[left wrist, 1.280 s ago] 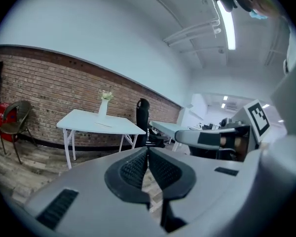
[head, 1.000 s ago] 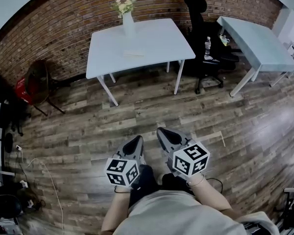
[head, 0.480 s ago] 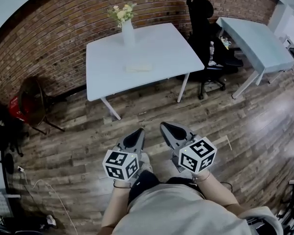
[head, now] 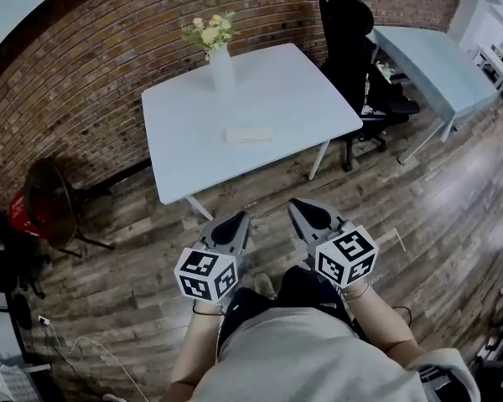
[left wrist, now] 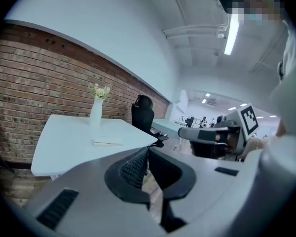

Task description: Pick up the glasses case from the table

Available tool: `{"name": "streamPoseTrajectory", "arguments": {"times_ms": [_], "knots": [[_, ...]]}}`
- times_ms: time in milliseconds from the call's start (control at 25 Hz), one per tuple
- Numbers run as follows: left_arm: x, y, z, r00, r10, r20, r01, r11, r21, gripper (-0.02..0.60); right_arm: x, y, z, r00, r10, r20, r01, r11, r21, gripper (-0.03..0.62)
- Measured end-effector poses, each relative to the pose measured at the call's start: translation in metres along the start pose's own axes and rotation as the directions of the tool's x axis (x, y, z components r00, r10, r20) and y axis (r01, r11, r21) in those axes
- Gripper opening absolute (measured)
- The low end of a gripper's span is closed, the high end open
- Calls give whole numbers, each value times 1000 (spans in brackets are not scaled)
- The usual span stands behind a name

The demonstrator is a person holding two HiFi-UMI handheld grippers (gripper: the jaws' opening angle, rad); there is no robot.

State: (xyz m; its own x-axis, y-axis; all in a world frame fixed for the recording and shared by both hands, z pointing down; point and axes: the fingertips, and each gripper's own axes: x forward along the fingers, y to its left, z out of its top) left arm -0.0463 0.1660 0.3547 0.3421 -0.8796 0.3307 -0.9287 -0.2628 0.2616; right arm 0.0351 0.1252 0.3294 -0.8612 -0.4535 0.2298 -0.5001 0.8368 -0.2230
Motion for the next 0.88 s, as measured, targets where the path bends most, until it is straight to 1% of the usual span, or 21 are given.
{"name": "streamPoseTrajectory", "arguments": {"times_ms": [40,120,200,280,360,480,520,680,880], "knots": [[4,5,1,1000,-9,-5,9,1000,7,11,7,-3,1,1000,-7,1,7,1000,17,-3],[13,15,3,1000,-13,-11,13,1000,17,11,21,-5,2,1000,3,-4,-3,999,42,-3],[23,29,5,1000,-1,-15,1,1000,25,11,34,-9,3,1000,13,-13,-12,999,43,-3],[37,42,7,1000,10,-25,-10,1000,17,11,47,-19,2,1000,9,-18,-7,998,68,-3],[49,52,9,999,10,-34,-10,1000,4,12,61,-33,0,1000,1,-29,1,997,72,-3],[70,71,15,999,15,-52,-14,1000,17,11,89,-52,2,999,-7,-50,8,1000,22,-3],[78,78,18,998,19,-58,-18,1000,21,11,98,-60,3,999,-7,-49,8,1000,20,-3],[118,106,34,996,35,-77,-32,999,38,12,136,-101,13,999,-10,-52,13,998,62,-3],[169,139,59,993,57,-99,-51,997,58,12,185,-143,31,997,27,-69,-21,997,76,-3]]}}
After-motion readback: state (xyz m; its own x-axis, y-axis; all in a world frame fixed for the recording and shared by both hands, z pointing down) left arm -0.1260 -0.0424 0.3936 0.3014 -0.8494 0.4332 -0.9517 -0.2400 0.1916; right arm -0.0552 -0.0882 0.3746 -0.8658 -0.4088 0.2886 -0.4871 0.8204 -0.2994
